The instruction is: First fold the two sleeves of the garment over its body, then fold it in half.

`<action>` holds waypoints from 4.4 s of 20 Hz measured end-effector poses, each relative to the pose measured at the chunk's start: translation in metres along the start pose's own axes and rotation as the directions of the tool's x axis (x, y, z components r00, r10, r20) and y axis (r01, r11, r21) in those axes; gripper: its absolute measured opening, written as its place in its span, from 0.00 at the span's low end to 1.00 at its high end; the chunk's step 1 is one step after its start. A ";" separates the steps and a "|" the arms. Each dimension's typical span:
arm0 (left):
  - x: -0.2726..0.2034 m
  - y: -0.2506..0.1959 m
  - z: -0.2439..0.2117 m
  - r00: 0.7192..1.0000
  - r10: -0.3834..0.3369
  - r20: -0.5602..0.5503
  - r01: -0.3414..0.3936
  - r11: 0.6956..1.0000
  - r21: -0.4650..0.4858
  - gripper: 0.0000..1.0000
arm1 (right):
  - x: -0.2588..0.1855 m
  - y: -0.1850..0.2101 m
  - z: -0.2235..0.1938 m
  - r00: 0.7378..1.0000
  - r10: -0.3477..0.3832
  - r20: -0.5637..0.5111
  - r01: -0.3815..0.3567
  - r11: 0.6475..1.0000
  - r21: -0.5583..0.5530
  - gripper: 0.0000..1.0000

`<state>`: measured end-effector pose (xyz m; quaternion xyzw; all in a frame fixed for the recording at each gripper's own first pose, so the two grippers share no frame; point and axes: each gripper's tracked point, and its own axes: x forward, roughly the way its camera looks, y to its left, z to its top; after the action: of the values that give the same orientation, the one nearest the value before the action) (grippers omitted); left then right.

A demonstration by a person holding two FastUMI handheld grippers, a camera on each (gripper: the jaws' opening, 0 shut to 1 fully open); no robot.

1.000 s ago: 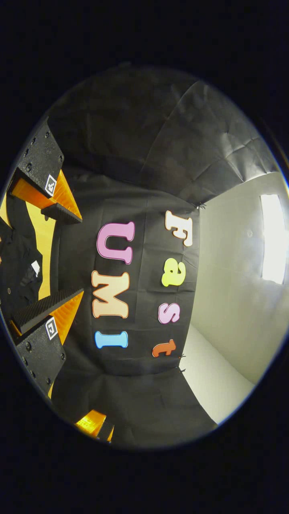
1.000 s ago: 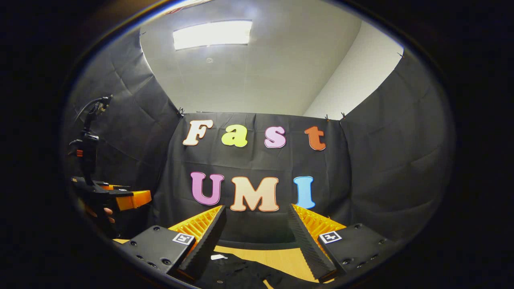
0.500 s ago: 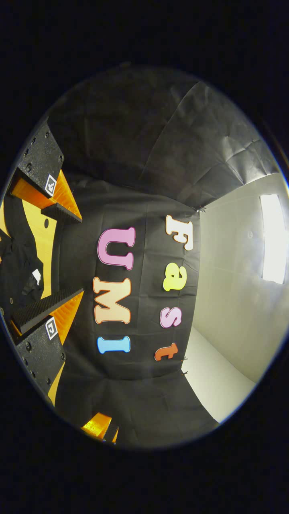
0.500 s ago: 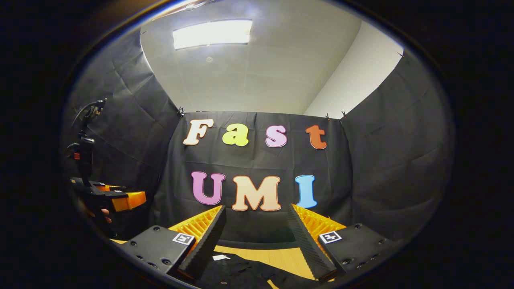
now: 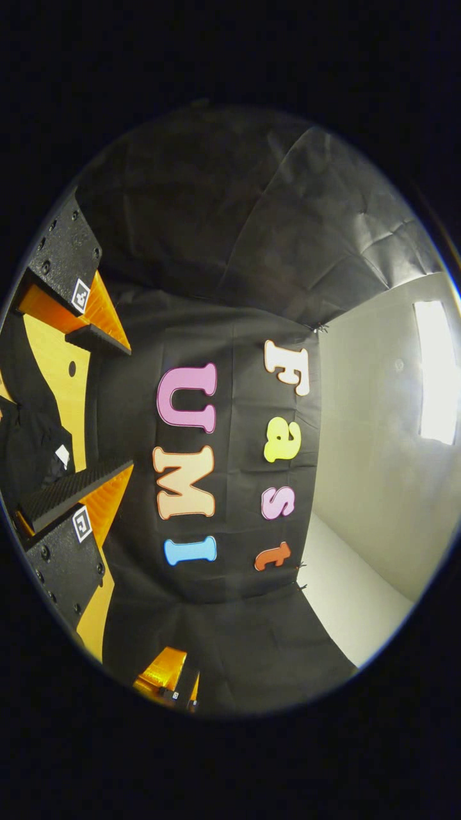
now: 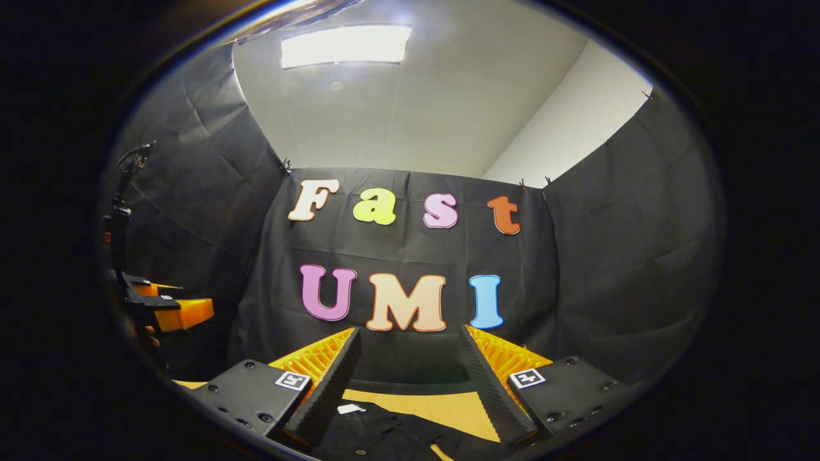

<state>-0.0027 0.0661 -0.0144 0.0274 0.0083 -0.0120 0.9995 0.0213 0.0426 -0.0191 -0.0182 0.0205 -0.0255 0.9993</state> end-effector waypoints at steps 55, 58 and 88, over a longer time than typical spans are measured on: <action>0.043 -0.232 -0.022 0.996 -0.039 -0.077 0.032 0.996 -0.089 0.92 | -0.113 -0.259 -0.444 0.339 0.055 -0.939 0.015 0.998 0.063 0.52; 0.057 -0.272 -0.028 0.987 -0.125 -0.105 0.112 0.986 -0.123 0.92 | -0.113 -0.257 -0.446 0.390 0.028 -0.920 0.030 0.999 0.043 0.09; 0.019 -0.108 -0.021 0.993 0.079 -0.087 -0.083 0.996 -0.043 0.92 | 0.037 -0.120 -0.274 0.721 0.231 -0.653 -0.111 0.969 0.221 0.03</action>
<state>0.0131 -0.0407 -0.0415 0.0050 0.0499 0.0301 0.9983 0.0408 -0.0885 -0.2897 0.0778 0.3799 0.0606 0.9198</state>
